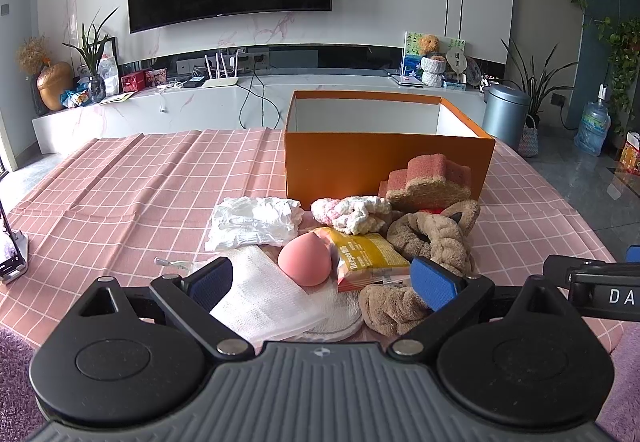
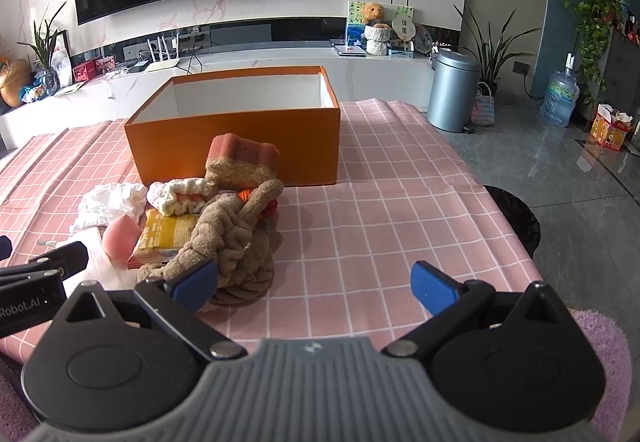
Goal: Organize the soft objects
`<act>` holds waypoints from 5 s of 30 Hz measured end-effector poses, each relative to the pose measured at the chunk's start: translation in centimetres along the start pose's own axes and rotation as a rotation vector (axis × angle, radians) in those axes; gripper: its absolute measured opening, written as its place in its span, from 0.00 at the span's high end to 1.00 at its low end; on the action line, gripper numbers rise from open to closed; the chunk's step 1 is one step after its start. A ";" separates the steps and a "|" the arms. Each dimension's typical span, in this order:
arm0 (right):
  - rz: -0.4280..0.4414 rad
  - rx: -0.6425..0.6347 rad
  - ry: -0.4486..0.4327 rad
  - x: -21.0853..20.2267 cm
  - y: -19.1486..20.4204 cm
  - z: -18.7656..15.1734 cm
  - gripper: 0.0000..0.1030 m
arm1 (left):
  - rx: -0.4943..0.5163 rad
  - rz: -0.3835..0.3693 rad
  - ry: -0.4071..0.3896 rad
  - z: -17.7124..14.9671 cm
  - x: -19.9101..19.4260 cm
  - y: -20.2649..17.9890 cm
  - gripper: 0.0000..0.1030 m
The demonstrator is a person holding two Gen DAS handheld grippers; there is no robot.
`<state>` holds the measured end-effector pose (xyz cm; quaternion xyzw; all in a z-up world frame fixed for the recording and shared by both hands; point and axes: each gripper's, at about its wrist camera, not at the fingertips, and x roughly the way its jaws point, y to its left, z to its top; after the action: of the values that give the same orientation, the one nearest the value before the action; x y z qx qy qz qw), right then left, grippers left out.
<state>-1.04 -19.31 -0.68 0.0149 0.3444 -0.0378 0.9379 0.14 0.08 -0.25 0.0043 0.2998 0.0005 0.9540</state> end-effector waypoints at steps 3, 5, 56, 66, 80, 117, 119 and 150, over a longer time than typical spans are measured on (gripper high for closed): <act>0.000 0.000 0.001 0.0 0.0 0.0 0.02 | -0.001 0.000 0.001 0.0 0.0 0.0 0.00; 0.000 0.000 0.001 0.0 0.0 0.0 0.02 | -0.001 0.000 0.001 0.0 0.0 0.0 0.00; -0.001 0.002 0.014 0.4 0.0 -0.1 0.02 | -0.012 0.000 0.007 -0.7 0.0 0.1 0.00; 0.045 -0.014 -0.001 0.1 0.4 0.1 0.02 | -0.036 -0.040 -0.006 -0.6 -0.3 0.8 0.13; 0.201 -0.003 0.068 3.0 1.1 0.6 0.40 | -0.072 -0.247 0.108 -0.7 2.2 2.4 0.59; 0.033 0.085 0.205 10.8 -4.6 1.8 0.43 | 0.046 -0.385 0.274 -0.4 7.8 -2.2 0.53; 0.078 0.085 0.195 10.7 -4.3 2.0 0.13 | 0.071 -0.377 0.286 -0.3 8.1 -3.0 0.53; 0.073 -0.093 0.218 16.5 -1.8 9.3 0.76 | 0.978 -0.311 -0.141 3.0 14.7 -10.0 0.20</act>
<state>17.36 -22.63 -4.26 -0.0122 0.4448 0.0142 0.8954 13.93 -9.92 -6.28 0.4054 0.1970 -0.2816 0.8471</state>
